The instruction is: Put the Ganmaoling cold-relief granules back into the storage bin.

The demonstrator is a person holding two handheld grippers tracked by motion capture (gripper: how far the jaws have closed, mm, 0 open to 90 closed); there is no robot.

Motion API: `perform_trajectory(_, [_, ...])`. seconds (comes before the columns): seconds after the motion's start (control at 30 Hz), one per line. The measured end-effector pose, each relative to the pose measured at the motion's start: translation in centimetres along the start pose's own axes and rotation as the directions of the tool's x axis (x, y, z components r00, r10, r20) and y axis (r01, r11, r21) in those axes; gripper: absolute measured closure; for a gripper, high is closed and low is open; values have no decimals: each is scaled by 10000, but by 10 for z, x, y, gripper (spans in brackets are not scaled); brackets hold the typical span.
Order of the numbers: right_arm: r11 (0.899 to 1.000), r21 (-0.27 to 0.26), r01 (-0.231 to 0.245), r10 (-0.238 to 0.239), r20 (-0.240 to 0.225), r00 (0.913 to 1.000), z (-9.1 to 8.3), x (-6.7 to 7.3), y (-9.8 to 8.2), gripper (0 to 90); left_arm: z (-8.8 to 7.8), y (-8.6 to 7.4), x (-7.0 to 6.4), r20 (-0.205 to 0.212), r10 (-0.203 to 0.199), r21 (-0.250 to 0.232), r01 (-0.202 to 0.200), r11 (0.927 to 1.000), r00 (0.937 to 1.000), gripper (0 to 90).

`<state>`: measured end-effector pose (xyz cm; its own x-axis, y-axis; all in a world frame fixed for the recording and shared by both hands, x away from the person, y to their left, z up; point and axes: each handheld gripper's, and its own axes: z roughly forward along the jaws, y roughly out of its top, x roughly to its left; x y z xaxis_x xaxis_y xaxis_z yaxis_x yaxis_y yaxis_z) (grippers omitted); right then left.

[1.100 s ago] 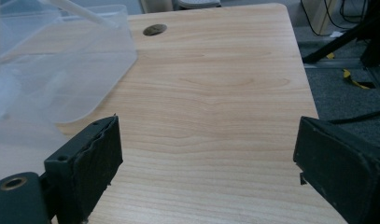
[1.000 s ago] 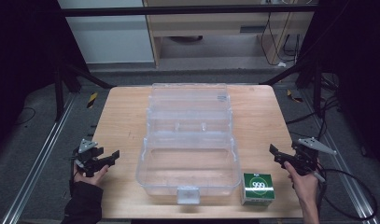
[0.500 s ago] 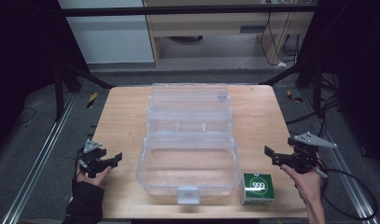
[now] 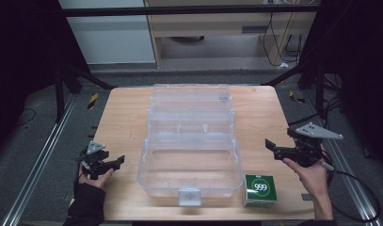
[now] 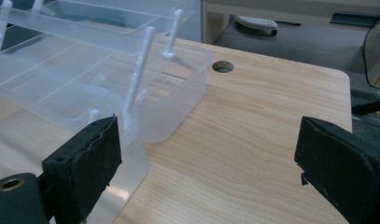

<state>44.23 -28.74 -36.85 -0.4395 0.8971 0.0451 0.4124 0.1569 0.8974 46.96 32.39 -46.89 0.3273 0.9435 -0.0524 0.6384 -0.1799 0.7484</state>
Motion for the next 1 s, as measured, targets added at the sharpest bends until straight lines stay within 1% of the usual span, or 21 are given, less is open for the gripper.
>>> perform_trajectory(0.03, [9997, 94, 230, -229, -90, 9997, 0, 2, 4, 79, 1, 0, 0, 11, -6, 15, 6, 10000, 10000, 276])
perform_trajectory(0.07, [9994, 123, 330, -329, -123, 9994, 0, 2, 5, 81, 1, 0, 0, 23, 6, 42, -6, 10000, 10000, 276])
perform_trajectory(0.1, [9994, 123, 330, -329, -123, 9994, 0, 2, 5, 81, 1, 0, 0, 23, 6, 42, -6, 10000, 10000, 276])
perform_trajectory(0.13, [9977, 271, 619, -611, -294, 9977, -1, 4, 9, 84, 1, 0, 0, 27, 34, 80, -35, 10000, 10000, 276])
perform_trajectory(0.17, [9967, 349, 729, -716, -364, 9968, -1, 4, 9, 84, 2, -1, -1, 14, 56, 127, -57, 9999, 10000, 276])
perform_trajectory(0.27, [9902, 659, 1233, -1194, -602, 9910, 0, 9, 12, 80, 2, -1, -1, 36, 80, 157, -81, 9998, 10000, 276])
perform_trajectory(0.37, [9827, 889, 1624, -1547, -869, 9841, 1, 13, 13, 80, 3, -1, -1, 40, 87, 174, -88, 9998, 10000, 276])
perform_trajectory(0.53, [9718, 1180, 2041, -1893, -1261, 9738, 1, 20, 15, 73, 3, -1, -2, 57, 113, 209, -114, 9997, 9999, 276])
perform_trajectory(0.57, [9718, 1180, 2041, -1893, -1261, 9738, 1, 20, 15, 73, 3, -1, -2, 57, 113, 209, -114, 9997, 9999, 276])
perform_trajectory(0.6, [9630, 1298, 2360, -2171, -1448, 9654, 2, 23, 16, 71, 4, -1, -2, 69, 117, 220, -119, 9997, 9999, 276])
perform_trajectory(0.63, [9592, 1354, 2480, -2276, -1504, 9621, 2, 23, 17, 69, 4, -1, -3, 74, 137, 238, -138, 9996, 9999, 277])
perform_trajectory(0.67, [9592, 1354, 2480, -2276, -1504, 9621, 2, 23, 17, 69, 4, -1, -3, 74, 137, 238, -138, 9996, 9999, 277])
perform_trajectory(0.7, [9469, 1541, 2823, -2564, -1679, 9519, 2, 26, 17, 64, 4, -1, -3, 63, 170, 275, -172, 9995, 9998, 277])
perform_trajectory(0.73, [9426, 1633, 2912, -2635, -1717, 9492, 2, 27, 17, 61, 4, -1, -3, 61, 178, 275, -180, 9995, 9998, 277])
perform_trajectory(0.77, [9356, 1686, 3101, -2793, -1838, 9425, 2, 29, 17, 58, 4, -1, -3, 62, 182, 276, -184, 9995, 9998, 277])
perform_trajectory(0.8, [9316, 1720, 3201, -2875, -1900, 9388, 2, 30, 17, 57, 4, -1, -3, 65, 187, 279, -189, 9994, 9998, 277])
perform_trajectory(0.9, [9121, 1898, 3634, -3233, -2122, 9222, 3, 34, 16, 51, 5, -1, -3, 82, 173, 292, -175, 9994, 9998, 277])
perform_trajectory(1.0, [8948, 2106, 3937, -3472, -2264, 9101, 4, 37, 16, 45, 5, -1, -3, 97, 182, 318, -185, 9993, 9998, 277])
